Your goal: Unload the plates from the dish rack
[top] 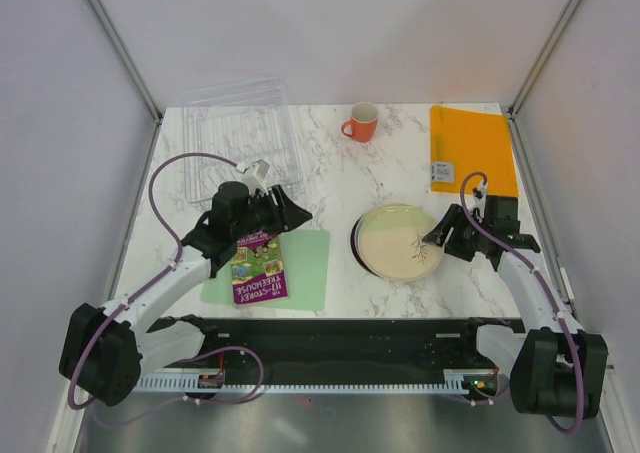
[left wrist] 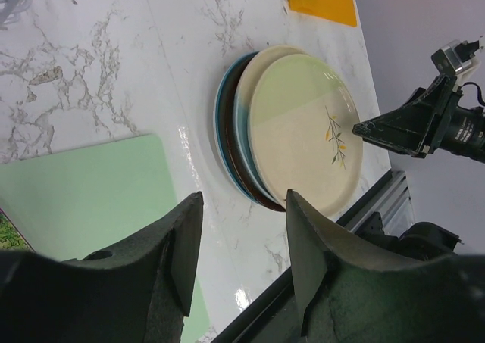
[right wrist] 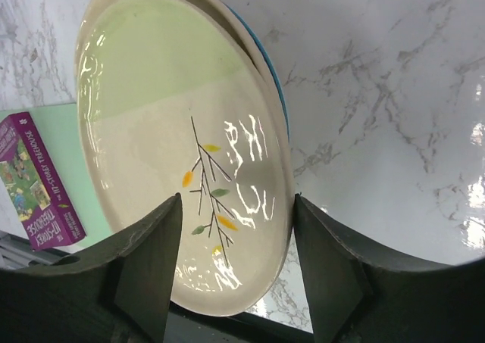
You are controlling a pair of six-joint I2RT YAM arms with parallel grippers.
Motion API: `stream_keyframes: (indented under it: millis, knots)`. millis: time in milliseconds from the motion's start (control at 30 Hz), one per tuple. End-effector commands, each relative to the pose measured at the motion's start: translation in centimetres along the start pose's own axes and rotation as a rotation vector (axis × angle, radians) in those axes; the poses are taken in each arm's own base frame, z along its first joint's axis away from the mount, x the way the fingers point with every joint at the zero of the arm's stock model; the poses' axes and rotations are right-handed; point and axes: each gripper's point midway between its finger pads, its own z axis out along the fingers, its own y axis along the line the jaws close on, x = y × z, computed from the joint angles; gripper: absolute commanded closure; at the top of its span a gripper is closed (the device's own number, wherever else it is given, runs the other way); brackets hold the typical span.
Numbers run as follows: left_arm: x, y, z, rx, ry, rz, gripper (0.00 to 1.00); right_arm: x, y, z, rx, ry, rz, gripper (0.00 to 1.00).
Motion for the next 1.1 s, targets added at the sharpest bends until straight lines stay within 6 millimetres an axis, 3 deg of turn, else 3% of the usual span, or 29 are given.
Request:
stream_keyframes:
  millis: [0,333,633,800,967,1067]
  knots:
    - [-0.3,-0.1,0.1,0.014,-0.024,0.024,0.46,-2.4,0.2,-1.2,0.048,-0.076,-0.058,0.33]
    - [0.1,2.6,-1.2,-0.114,-0.054,0.074,0.46,-1.2,1.2,0.0,-0.013,-0.004,-0.072,0.31]
    - [0.1,3.2,-2.0,-0.151,-0.069,0.089,0.46,0.2,3.3,1.6,-0.052,0.041,-0.105,0.31]
    - [0.2,3.4,-2.1,-0.162,-0.059,0.097,0.46,-0.8,2.5,1.6,0.032,0.003,-0.121,0.30]
    - [-0.1,4.4,-2.6,-0.224,-0.072,0.125,0.46,-2.9,2.2,-0.4,0.126,-0.104,-0.146,0.28]
    - [-0.5,5.6,-3.1,-0.294,-0.079,0.149,0.42,-4.5,2.6,-2.3,0.148,-0.187,-0.187,0.13]
